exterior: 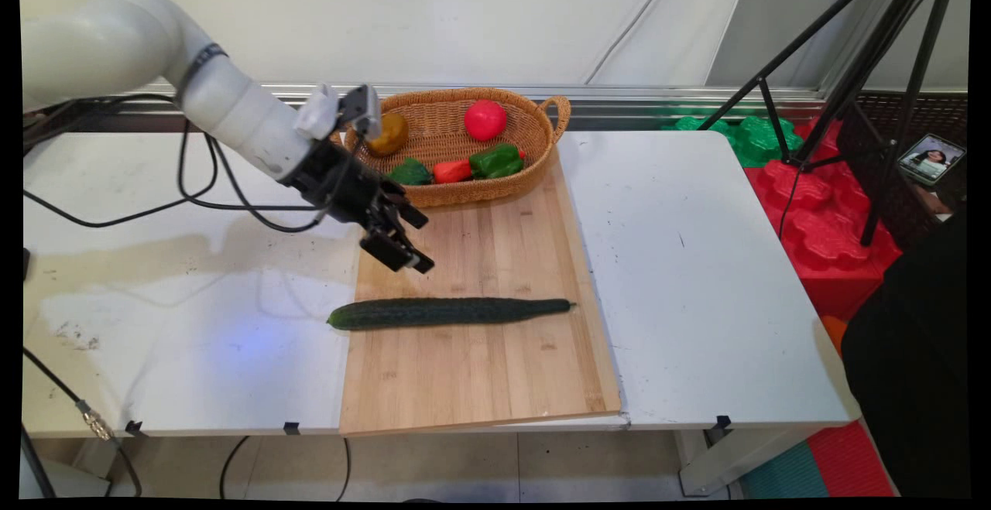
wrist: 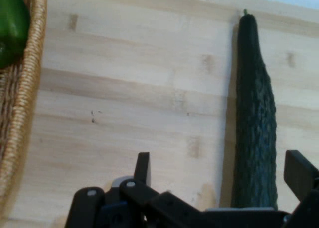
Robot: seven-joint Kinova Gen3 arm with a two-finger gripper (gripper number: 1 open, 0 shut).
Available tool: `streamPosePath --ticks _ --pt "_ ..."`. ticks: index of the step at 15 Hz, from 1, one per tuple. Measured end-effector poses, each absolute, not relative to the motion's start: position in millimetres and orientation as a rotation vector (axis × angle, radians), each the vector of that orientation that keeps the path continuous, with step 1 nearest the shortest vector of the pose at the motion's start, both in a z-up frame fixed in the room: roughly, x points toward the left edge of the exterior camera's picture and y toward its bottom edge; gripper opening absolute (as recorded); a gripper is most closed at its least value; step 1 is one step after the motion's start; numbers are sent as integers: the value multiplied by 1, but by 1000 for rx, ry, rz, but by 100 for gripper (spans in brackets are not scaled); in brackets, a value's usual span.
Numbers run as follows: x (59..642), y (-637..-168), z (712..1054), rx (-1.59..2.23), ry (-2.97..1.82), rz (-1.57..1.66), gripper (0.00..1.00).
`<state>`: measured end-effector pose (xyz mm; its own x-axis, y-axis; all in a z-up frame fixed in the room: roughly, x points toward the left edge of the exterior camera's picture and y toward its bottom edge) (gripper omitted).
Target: Pick up the potato from the vegetable basket
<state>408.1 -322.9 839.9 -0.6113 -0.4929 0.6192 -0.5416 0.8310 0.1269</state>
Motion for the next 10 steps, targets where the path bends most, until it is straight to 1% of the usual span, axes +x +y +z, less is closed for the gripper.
streamPosePath --ticks 5,10 --pt "443 -306 878 728 -2295 160 100" --pt "476 -303 912 722 -2251 239 100"
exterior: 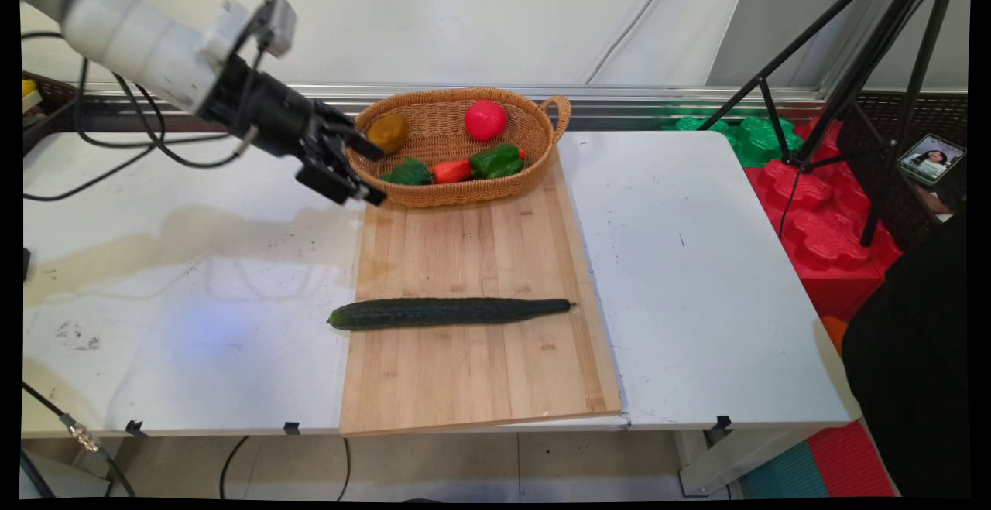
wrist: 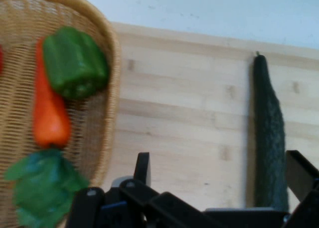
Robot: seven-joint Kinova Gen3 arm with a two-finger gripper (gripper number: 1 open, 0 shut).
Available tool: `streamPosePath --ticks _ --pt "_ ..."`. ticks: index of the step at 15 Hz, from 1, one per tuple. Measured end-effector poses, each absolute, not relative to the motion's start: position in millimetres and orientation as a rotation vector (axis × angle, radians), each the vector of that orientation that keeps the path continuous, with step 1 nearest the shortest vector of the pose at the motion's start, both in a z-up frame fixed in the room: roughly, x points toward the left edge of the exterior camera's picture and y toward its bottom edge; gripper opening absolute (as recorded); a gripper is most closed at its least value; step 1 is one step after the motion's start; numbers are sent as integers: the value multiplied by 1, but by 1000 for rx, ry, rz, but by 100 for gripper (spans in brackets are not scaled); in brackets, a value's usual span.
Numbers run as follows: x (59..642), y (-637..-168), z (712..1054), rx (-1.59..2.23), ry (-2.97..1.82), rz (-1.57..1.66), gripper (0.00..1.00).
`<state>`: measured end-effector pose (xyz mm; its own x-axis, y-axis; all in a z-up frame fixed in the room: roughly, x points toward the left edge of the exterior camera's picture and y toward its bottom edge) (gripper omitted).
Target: Pick up the potato from the vegetable basket
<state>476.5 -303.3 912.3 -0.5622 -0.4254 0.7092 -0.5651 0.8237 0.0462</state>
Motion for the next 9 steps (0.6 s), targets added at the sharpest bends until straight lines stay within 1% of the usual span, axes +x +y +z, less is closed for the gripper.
streamPosePath --ticks 5,9 --pt "518 -315 944 753 -2220 352 100" --pt "540 -336 953 780 -2219 427 100"
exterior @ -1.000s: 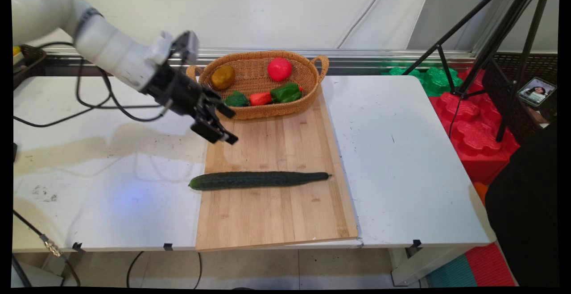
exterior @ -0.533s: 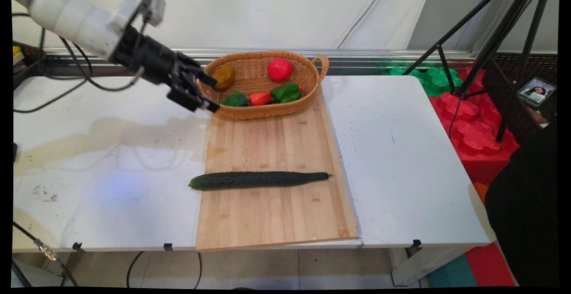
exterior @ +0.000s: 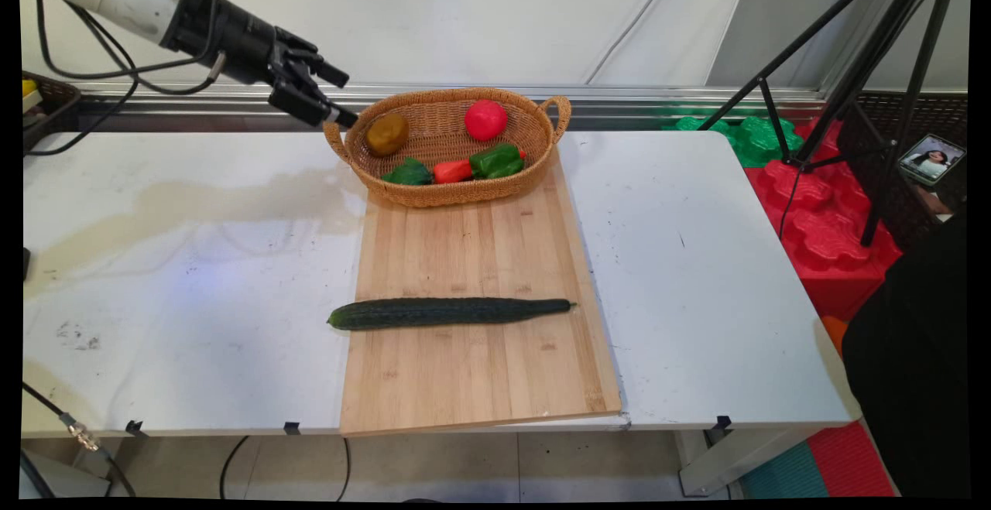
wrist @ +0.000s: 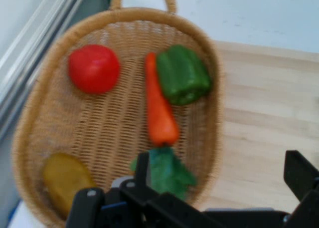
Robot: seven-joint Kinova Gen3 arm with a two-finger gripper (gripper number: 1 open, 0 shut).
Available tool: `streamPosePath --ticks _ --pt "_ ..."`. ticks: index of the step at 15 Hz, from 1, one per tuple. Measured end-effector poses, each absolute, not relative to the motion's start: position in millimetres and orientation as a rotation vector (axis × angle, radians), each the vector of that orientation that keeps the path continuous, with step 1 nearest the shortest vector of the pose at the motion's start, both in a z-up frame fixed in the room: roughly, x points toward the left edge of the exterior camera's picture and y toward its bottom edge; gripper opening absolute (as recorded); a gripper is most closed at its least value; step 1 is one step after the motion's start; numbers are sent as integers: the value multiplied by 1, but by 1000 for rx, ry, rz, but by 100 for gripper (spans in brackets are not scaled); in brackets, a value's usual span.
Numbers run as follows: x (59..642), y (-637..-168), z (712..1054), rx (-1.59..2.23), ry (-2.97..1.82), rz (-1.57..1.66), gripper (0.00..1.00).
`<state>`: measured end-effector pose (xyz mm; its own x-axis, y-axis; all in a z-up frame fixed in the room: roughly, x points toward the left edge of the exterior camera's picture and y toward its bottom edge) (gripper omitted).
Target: Pick up the potato from the vegetable basket
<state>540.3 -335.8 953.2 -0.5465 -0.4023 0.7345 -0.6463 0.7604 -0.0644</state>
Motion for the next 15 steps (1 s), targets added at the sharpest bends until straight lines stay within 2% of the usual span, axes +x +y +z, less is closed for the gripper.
streamPosePath --ticks 6,15 --pt "551 -376 942 856 -2248 509 100" --pt "533 -431 899 1091 -2306 544 100"
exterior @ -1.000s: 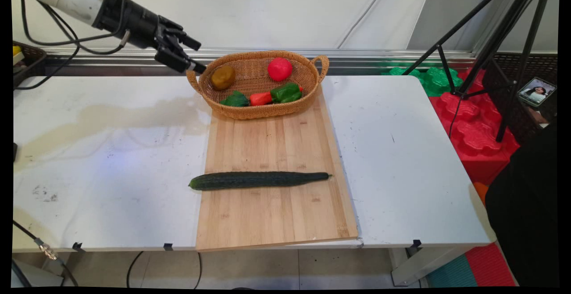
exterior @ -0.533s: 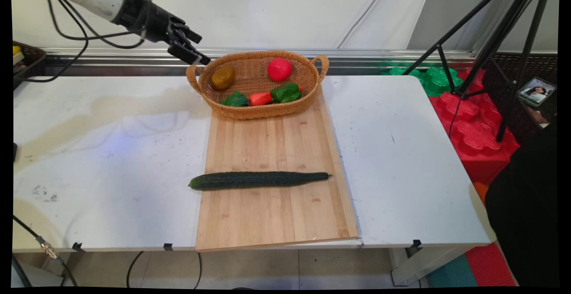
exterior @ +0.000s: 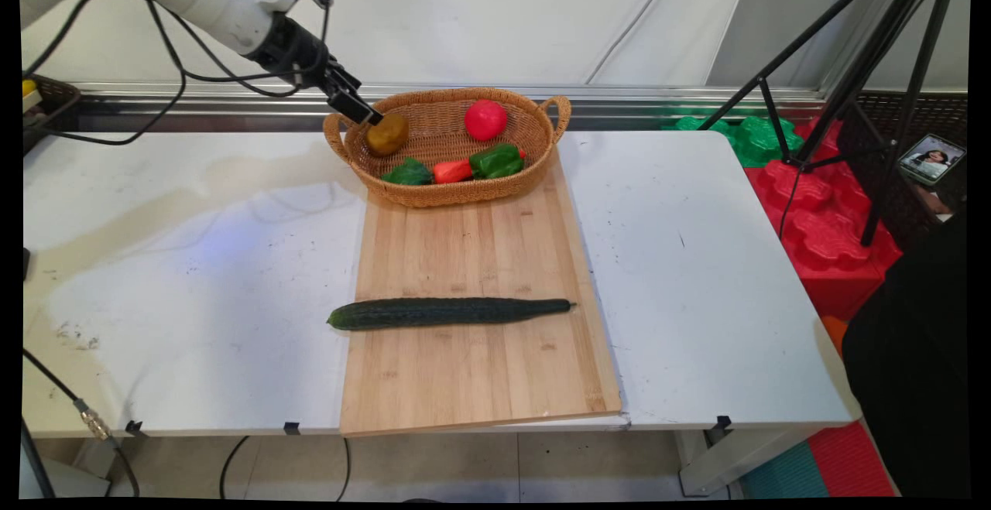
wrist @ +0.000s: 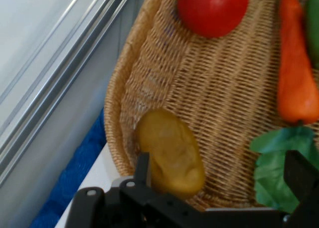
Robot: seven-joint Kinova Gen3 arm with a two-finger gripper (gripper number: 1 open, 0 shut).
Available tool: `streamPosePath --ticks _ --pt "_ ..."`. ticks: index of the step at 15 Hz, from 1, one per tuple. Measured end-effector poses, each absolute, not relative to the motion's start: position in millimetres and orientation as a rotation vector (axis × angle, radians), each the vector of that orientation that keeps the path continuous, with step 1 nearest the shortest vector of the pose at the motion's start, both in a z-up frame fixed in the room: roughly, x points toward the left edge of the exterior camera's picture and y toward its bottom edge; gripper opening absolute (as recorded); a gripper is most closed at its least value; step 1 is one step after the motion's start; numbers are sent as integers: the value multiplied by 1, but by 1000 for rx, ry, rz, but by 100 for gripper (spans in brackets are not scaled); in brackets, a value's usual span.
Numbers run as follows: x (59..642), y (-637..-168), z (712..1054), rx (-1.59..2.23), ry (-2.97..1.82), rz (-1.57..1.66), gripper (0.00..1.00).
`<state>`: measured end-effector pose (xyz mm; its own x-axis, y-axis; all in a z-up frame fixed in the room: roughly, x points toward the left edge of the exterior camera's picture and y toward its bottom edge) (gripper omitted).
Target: Pick up the potato from the vegetable basket
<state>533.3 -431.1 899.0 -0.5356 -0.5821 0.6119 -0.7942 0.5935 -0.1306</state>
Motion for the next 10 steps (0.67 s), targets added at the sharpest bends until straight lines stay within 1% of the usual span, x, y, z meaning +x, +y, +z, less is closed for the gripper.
streamPosePath --ticks 10 --pt "511 -466 866 1235 -2341 528 100"
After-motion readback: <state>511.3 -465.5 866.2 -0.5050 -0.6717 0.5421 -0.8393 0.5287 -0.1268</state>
